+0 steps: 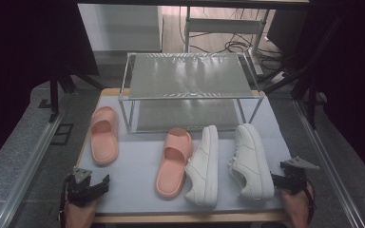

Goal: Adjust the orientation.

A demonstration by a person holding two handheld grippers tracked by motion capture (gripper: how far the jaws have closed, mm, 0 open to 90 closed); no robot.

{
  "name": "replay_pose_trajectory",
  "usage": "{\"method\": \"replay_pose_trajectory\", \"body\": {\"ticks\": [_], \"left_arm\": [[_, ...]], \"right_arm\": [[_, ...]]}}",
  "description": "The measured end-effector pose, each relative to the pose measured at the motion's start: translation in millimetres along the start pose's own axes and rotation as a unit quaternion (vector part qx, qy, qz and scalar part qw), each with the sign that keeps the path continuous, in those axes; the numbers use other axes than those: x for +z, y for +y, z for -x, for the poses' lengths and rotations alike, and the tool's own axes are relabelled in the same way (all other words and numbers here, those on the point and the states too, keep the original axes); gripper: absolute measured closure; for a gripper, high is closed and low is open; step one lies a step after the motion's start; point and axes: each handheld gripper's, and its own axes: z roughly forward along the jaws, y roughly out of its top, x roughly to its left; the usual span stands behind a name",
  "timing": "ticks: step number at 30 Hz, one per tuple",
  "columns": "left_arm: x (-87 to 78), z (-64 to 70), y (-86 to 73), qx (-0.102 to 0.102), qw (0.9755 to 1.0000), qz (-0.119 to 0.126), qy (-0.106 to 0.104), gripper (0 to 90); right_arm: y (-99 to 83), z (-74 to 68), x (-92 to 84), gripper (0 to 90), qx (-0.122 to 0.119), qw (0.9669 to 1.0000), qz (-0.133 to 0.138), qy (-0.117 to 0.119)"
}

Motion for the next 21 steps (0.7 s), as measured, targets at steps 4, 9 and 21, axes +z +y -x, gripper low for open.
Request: {"method": "replay_pose_trajectory", "body": {"ticks": [4, 9, 21], "left_arm": [[0.1, -0.3, -0.1, 0.0, 1.0, 0.0, -0.001, 21.6], [0.1, -0.3, -0.1, 0.0, 1.0, 0.0, -0.001, 21.6], [-1.0, 2.4, -0.7, -0.003, 1.0, 0.001, 0.005, 24.1]], "right_arm": [[-0.3, 0.1, -0.1, 20.7, -0.001, 1.0, 0.001, 0.0], [-0.4, 0.2, -0.2, 20.7, -0.001, 1.0, 0.001, 0.001], [-0.6, 0.3, -0.2, 20.7, -0.001, 1.0, 0.002, 0.001]]}}
